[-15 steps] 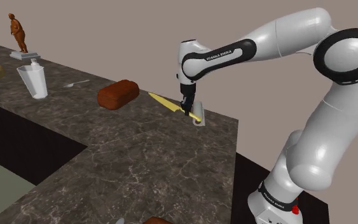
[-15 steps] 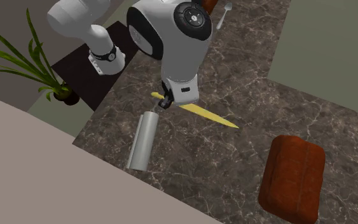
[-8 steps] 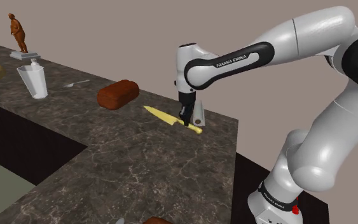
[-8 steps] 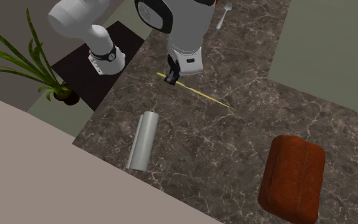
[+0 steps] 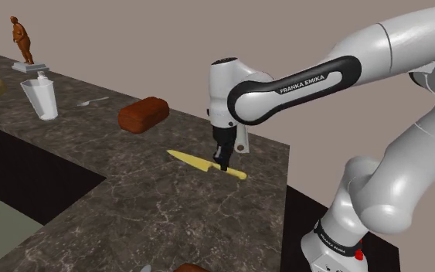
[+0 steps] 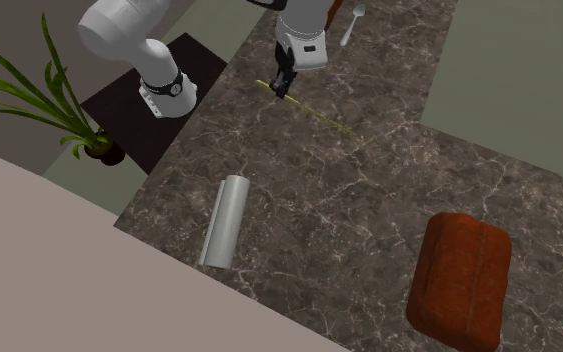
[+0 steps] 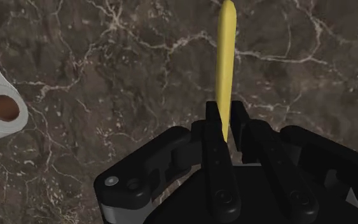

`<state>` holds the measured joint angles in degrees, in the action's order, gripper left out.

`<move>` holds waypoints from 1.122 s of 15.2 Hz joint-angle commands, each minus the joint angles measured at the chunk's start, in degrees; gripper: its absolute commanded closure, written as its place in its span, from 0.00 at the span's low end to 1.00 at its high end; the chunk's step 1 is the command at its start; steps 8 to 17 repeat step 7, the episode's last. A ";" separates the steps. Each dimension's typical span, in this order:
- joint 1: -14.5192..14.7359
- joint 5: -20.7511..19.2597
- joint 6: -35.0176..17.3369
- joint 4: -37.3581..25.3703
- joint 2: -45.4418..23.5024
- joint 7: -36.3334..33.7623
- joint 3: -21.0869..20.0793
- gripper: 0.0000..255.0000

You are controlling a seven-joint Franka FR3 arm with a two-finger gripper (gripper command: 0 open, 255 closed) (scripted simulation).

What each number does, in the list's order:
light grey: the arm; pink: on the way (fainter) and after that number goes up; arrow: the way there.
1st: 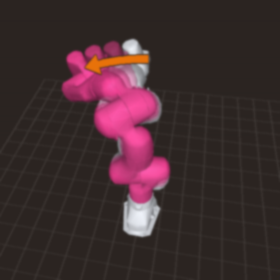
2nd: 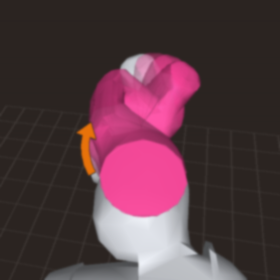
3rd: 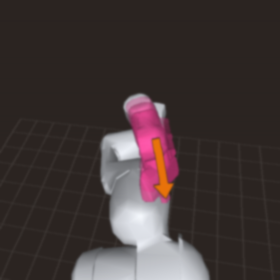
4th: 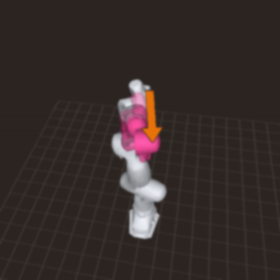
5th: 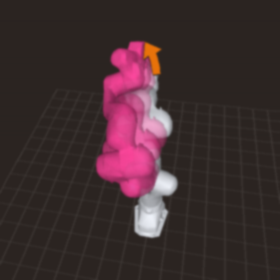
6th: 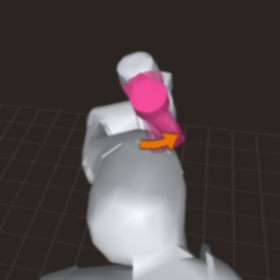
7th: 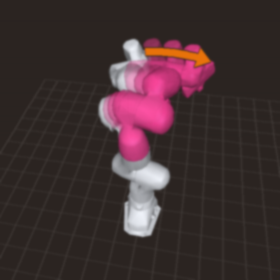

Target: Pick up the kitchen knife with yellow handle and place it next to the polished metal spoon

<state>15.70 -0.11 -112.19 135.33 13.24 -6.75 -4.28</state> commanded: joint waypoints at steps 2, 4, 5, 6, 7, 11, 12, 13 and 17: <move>2.19 1.71 0.19 1.29 1.48 -3.96 -2.65 1.00; 3.64 2.87 0.22 1.70 1.97 -6.57 -4.47 1.00; 4.36 3.44 0.23 1.80 2.11 -7.89 -5.38 1.00; 5.09 4.01 0.23 1.84 2.20 -9.22 -6.30 1.00; 5.82 4.58 0.23 1.81 2.22 -10.55 -7.22 1.00; 5.82 4.58 0.23 1.81 2.22 -10.55 -7.22 1.00; 5.82 4.58 0.23 1.81 2.22 -10.55 -7.22 1.00; 5.82 4.58 0.23 1.81 2.22 -10.55 -7.22 1.00; 5.82 4.58 0.23 1.81 2.22 -10.55 -7.22 1.00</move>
